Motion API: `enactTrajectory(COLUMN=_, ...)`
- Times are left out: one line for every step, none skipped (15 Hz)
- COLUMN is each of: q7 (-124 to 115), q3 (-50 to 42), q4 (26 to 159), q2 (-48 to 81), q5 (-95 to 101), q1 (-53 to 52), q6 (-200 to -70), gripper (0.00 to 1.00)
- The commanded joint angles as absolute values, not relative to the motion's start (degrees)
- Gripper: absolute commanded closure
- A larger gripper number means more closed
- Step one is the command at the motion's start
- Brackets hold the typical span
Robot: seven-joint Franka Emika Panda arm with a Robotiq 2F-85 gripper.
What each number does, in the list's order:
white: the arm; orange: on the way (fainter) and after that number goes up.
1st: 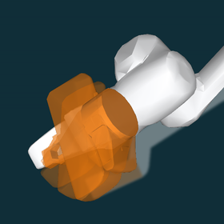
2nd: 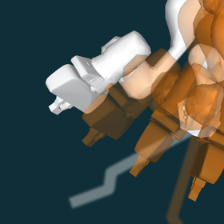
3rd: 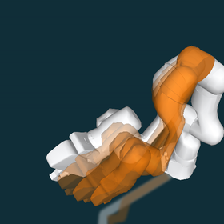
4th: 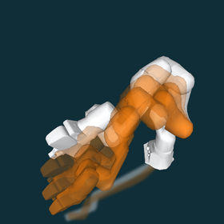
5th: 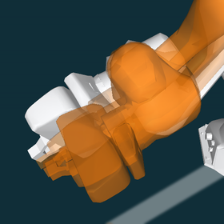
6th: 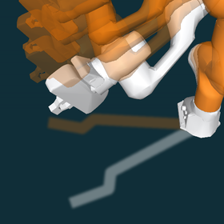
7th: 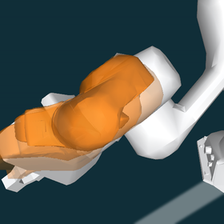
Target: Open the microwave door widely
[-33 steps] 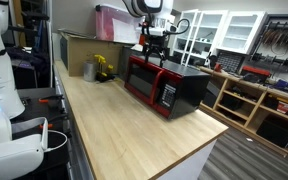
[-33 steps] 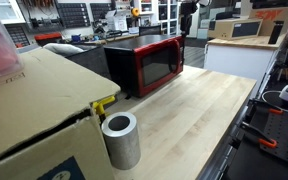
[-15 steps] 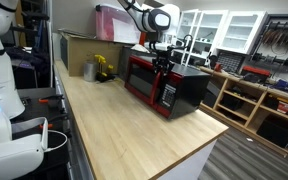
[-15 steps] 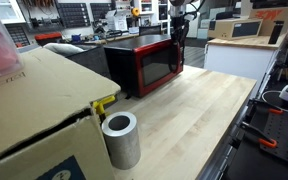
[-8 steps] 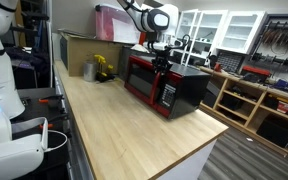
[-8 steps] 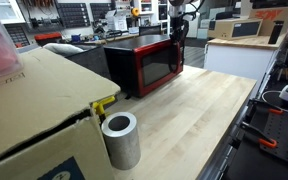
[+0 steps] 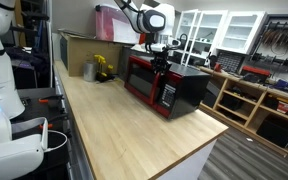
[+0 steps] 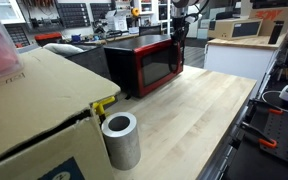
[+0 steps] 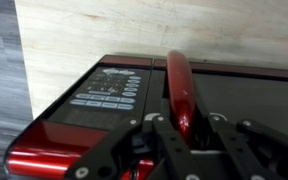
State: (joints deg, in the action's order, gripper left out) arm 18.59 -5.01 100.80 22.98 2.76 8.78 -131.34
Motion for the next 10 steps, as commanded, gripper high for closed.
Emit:
enactTrajectory(q7=19.2, q3=-4.2, q4=111.3, q2=16.0, q5=4.4, q1=8.3, q6=-134.8, gripper=0.94)
enactTrajectory(q7=19.1, q3=-4.2, q4=112.7, q2=15.3, q5=4.4, q1=8.2, q6=-136.2, gripper=0.94)
enactTrajectory(q7=19.0, q3=-4.2, q4=114.4, q2=14.5, q5=4.5, q1=8.2, q6=-137.8, gripper=0.94)
enactTrajectory(q7=18.9, q3=-4.2, q4=115.7, q2=13.9, q5=4.6, q1=8.2, q6=-139.2, gripper=0.94)
enactTrajectory(q7=18.8, q3=-4.2, q4=117.3, q2=13.1, q5=4.5, q1=8.1, q6=-140.8, gripper=0.94)
enactTrajectory(q7=18.9, q3=-4.2, q4=118.8, q2=12.4, q5=4.5, q1=8.2, q6=-142.1, gripper=0.94)
enactTrajectory(q7=18.9, q3=-4.1, q4=120.4, q2=11.6, q5=4.3, q1=8.2, q6=-143.2, gripper=0.94)
enactTrajectory(q7=18.8, q3=-4.1, q4=122.1, q2=10.5, q5=4.4, q1=8.1, q6=-142.9, gripper=0.94)
enactTrajectory(q7=18.7, q3=-4.1, q4=124.6, q2=9.0, q5=4.9, q1=7.9, q6=-142.9, gripper=0.94)
enactTrajectory(q7=18.6, q3=-4.1, q4=126.7, q2=7.4, q5=5.2, q1=7.8, q6=-143.1, gripper=0.94)
